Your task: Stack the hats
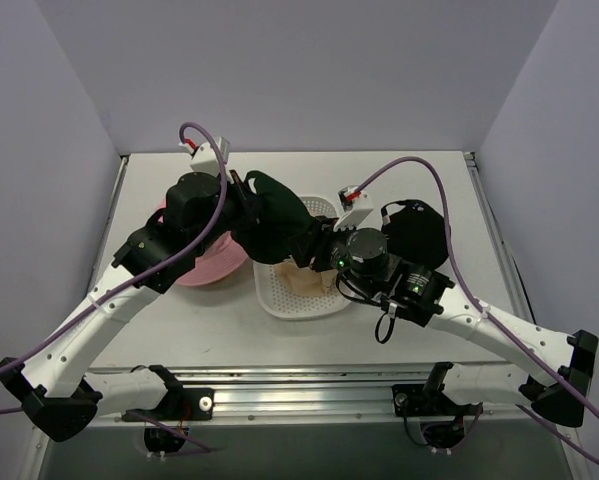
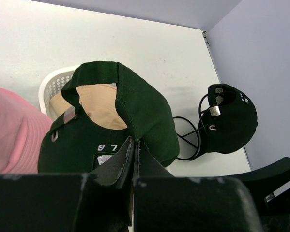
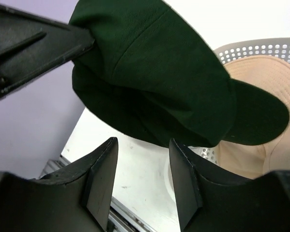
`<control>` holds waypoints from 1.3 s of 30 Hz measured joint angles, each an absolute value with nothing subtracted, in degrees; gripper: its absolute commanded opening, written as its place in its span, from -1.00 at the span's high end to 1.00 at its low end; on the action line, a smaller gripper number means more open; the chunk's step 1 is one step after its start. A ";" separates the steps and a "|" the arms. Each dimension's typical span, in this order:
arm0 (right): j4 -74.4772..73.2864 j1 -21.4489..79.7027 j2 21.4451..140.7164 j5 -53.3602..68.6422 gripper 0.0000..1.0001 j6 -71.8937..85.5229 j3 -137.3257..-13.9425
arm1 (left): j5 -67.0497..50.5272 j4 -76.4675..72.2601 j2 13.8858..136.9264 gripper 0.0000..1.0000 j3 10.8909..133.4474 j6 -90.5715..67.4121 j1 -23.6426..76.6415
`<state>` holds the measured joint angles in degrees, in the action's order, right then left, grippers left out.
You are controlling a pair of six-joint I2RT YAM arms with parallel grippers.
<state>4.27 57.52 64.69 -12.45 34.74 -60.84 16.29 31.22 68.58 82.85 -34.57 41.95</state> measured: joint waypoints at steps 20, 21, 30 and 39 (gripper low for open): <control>9.93 57.54 67.75 -19.73 0.16 43.83 -58.63 | 16.73 30.17 65.95 0.95 81.23 -35.99 43.79; 10.07 57.52 67.75 -19.86 0.16 44.23 -58.33 | 16.80 30.17 65.95 0.95 81.23 -35.99 43.90; 10.26 57.52 67.85 -22.09 0.16 47.16 -57.06 | 17.58 28.99 64.97 0.95 79.24 -36.88 44.93; 10.52 57.52 68.23 -24.80 0.46 48.82 -57.06 | 17.58 27.49 64.45 0.95 78.61 -37.36 45.67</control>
